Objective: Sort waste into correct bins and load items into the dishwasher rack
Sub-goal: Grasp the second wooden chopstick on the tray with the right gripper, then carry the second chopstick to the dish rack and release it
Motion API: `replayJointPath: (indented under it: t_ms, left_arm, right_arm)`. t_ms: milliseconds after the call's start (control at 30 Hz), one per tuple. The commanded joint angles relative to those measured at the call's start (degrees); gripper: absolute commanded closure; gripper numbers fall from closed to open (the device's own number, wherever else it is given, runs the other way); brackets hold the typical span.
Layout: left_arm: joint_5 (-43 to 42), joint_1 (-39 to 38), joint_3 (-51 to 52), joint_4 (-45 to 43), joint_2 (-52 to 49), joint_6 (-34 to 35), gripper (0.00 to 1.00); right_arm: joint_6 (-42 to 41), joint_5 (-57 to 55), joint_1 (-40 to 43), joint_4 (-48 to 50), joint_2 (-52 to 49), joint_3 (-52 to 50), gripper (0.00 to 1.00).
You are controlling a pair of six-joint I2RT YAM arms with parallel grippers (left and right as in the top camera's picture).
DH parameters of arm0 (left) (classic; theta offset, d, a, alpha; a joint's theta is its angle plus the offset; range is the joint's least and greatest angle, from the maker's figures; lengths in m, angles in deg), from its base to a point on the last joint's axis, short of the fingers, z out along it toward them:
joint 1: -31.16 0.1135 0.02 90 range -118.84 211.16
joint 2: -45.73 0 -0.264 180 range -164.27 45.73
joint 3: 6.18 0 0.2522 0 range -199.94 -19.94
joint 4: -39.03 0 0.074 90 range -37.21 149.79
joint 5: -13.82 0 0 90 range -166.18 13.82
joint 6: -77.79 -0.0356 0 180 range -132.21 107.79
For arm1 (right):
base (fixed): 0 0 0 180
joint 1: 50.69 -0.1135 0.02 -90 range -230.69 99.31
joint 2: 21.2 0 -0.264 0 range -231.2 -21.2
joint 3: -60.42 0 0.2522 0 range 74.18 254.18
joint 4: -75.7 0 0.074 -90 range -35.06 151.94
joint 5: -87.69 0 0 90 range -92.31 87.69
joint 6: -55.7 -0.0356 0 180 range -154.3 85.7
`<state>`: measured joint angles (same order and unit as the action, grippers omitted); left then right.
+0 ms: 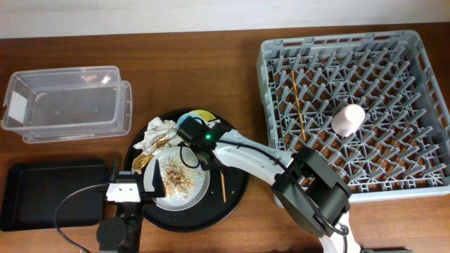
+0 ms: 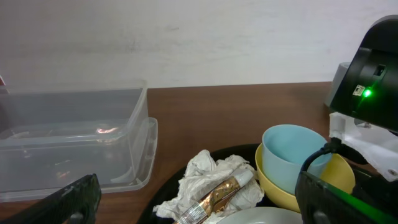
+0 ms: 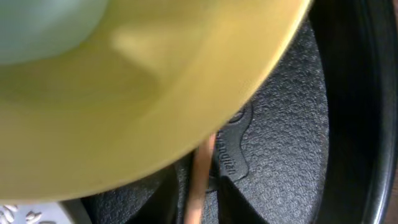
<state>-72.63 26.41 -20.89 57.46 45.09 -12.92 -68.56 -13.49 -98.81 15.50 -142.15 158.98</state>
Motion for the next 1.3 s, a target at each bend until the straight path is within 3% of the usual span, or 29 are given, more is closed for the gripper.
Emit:
replayJointPath:
  t_ms: [0,100,267,533,633,667,867,933,1067,1267]
  left_arm:
    - [-0.37,-0.17,0.42,-0.11,0.2,-1.07,0.01]
    - [-0.37,-0.17,0.42,-0.11,0.2,-1.07,0.01]
    - [-0.37,-0.17,0.42,-0.11,0.2,-1.07,0.01]
    - [-0.37,-0.17,0.42,-0.11,0.2,-1.07,0.0]
    - [-0.37,-0.17,0.42,-0.11,0.2,-1.07,0.0]
    - [-0.37,-0.17,0.42,-0.11,0.2,-1.07,0.01]
    - [-0.37,-0.17,0.42,-0.11,0.2,-1.07,0.01]
    - [-0.37,-0.17,0.42,-0.11,0.2,-1.07,0.01]
    - [-0.37,-0.17,0.42,-0.11,0.2,-1.07,0.01]
    - [-0.37,-0.17,0.42,-0.11,0.2,-1.07,0.01]
  right_arm:
    - [-0.33,0.2,-0.11,-0.37,-2.03,-0.31,0.87]
    - [-0.31,0.28,1.4,-0.92,-1.9,-0.31,0.95]
    - [-0.04,4.31,7.13,-3.34,0.2,0.81,0.96]
    - [13.05,11.52,20.98,-12.41,14.56,8.33,0.96]
    - [18.69,22.75,26.25,-12.57,18.62,9.42,0.95]
    - [19.45,25.2,26.73,-13.05,18.91,9.38,0.88]
    - [18.73,15.26,15.56,-9.97,14.95,3.19,0.65]
    - [14.62,10.75,12.28,-6.16,12.37,0.13,0.65]
    - [13.99,10.25,8.41,-1.86,5.29,-1.01,0.66]
    - [13.62,10.03,8.28,-1.44,-0.5,-1.01,0.72]
